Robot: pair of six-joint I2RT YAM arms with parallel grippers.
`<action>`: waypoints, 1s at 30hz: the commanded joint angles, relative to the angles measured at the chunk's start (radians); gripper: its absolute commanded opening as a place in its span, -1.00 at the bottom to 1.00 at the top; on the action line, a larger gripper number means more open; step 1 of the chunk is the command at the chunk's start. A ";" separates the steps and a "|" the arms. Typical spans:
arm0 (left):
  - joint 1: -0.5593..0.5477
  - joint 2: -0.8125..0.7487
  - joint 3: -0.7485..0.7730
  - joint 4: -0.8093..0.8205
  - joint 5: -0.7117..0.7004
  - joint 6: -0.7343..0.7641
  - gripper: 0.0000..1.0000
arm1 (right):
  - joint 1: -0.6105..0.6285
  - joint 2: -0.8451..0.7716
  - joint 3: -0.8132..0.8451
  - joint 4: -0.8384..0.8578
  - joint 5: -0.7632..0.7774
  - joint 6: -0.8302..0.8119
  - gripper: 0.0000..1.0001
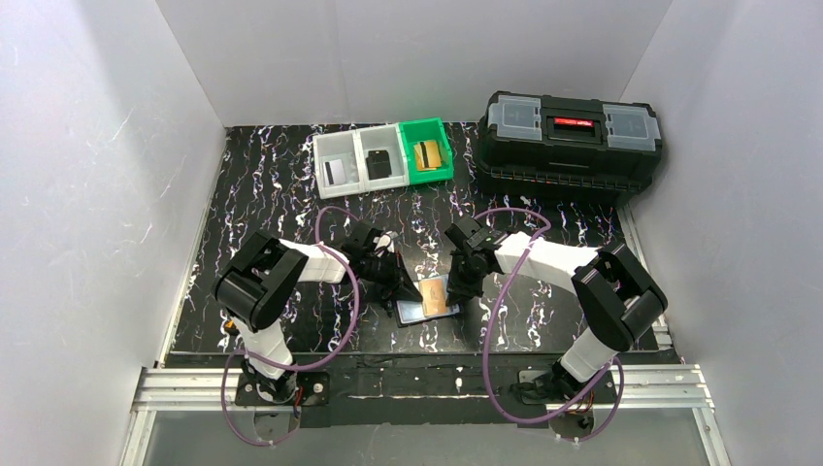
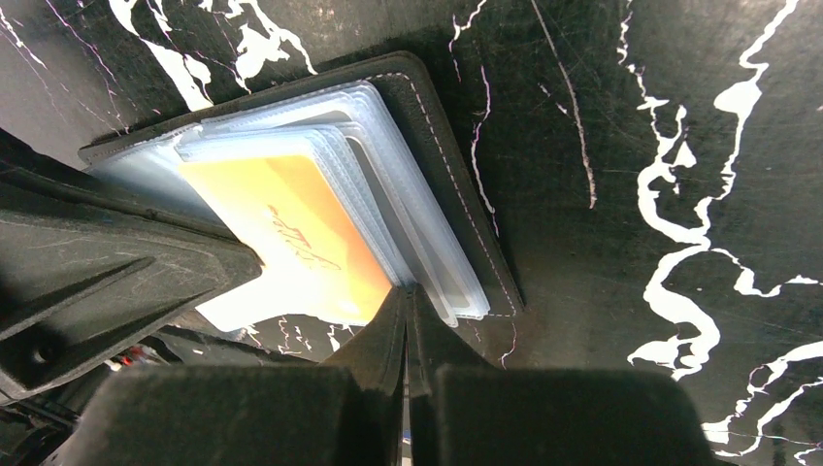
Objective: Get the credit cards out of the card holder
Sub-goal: Remove the credit card from the card holder.
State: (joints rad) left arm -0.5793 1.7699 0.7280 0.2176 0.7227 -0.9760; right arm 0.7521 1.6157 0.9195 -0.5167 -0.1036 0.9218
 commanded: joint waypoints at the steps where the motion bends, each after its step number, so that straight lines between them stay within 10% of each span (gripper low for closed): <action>1: 0.027 -0.076 0.014 -0.073 -0.001 0.048 -1.00 | 0.001 0.052 -0.056 -0.030 0.080 0.002 -0.97; 30: 0.019 0.022 -0.066 0.111 0.018 -0.001 -0.65 | 0.015 0.105 -0.016 -0.023 0.014 -0.002 -0.97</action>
State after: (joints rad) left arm -0.5529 1.7782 0.7002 0.2852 0.7437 -0.9565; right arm 0.7399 1.6360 0.9321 -0.5251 -0.1341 0.9253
